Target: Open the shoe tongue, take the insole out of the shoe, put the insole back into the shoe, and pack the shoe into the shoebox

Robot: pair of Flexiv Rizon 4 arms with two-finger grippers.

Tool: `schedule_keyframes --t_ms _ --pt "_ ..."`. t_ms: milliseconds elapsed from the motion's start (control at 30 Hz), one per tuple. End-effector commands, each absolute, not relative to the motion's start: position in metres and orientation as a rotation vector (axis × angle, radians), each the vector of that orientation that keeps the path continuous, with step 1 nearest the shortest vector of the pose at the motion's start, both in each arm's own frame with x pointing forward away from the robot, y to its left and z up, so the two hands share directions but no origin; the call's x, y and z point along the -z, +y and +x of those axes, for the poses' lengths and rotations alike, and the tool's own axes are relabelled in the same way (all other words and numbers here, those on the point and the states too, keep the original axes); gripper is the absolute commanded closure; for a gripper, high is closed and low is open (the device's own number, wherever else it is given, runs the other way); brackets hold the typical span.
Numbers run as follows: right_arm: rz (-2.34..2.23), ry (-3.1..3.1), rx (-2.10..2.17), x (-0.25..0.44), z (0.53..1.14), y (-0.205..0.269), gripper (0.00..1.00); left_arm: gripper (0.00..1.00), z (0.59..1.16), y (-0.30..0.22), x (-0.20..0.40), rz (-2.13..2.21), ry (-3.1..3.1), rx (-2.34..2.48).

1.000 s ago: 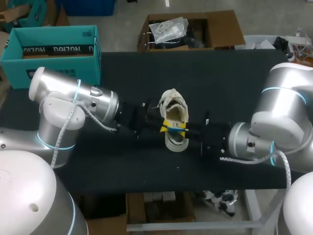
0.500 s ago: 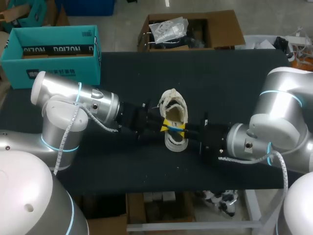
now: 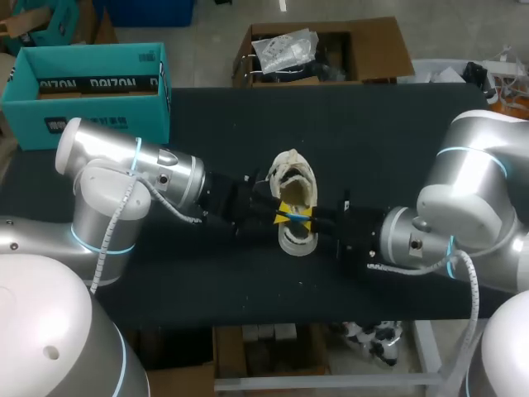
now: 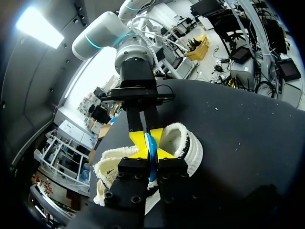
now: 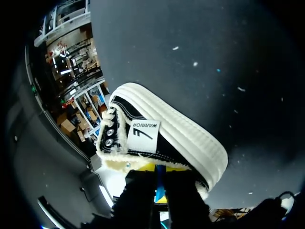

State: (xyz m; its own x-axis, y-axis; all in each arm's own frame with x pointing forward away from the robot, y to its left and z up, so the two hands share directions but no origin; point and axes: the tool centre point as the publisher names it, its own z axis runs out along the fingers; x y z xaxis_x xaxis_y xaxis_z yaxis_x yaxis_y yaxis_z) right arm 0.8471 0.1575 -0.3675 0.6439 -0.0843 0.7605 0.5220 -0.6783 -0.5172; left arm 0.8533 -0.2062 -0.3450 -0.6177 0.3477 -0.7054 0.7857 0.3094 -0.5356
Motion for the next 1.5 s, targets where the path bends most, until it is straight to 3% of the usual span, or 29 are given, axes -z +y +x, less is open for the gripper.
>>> schedule_keyframes --t_ms 33,67,100,200,333,400,467,867,900,1000,1033,1500 --pt "-2.105 -0.328 1.036 0.366 0.843 0.157 0.79 1.00 0.852 -0.207 0.346 0.999 2.120 1.255" --pt "-2.110 -0.328 1.036 0.364 0.841 0.157 0.66 1.00 0.852 -0.207 0.346 0.999 2.120 1.255" --pt "-2.118 -0.331 1.027 0.363 0.839 0.156 0.59 1.00 0.852 -0.207 0.346 0.999 2.120 1.255" --pt "-2.132 -0.338 1.026 0.359 0.833 0.156 0.61 1.00 0.852 -0.207 0.346 0.998 2.121 1.253" --pt "-2.141 -0.353 1.023 0.355 0.828 0.157 0.75 1.00 0.852 -0.207 0.347 0.992 2.122 1.253" --pt "-2.144 -0.365 1.019 0.354 0.828 0.159 0.92 1.00 0.852 -0.207 0.348 0.991 2.121 1.253" --pt "-2.141 -0.371 1.013 0.355 0.829 0.161 1.00 1.00 0.852 -0.208 0.348 0.989 2.122 1.253" --pt "-2.132 -0.387 0.988 0.367 0.841 0.167 1.00 1.00 0.856 -0.209 0.357 0.954 2.144 1.243" --pt "-2.137 -0.389 0.992 0.367 0.842 0.166 1.00 0.84 0.855 -0.208 0.355 0.952 2.143 1.246" --pt "-2.143 -0.407 1.013 0.366 0.841 0.163 1.00 0.05 0.851 -0.204 0.348 0.955 2.137 1.250" --pt "-2.145 -0.416 1.019 0.366 0.840 0.161 1.00 0.00 0.850 -0.202 0.345 0.956 2.134 1.252" --pt "-2.326 -0.658 0.976 0.381 0.839 0.154 1.00 0.00 0.848 -0.159 0.292 0.847 2.220 1.290"
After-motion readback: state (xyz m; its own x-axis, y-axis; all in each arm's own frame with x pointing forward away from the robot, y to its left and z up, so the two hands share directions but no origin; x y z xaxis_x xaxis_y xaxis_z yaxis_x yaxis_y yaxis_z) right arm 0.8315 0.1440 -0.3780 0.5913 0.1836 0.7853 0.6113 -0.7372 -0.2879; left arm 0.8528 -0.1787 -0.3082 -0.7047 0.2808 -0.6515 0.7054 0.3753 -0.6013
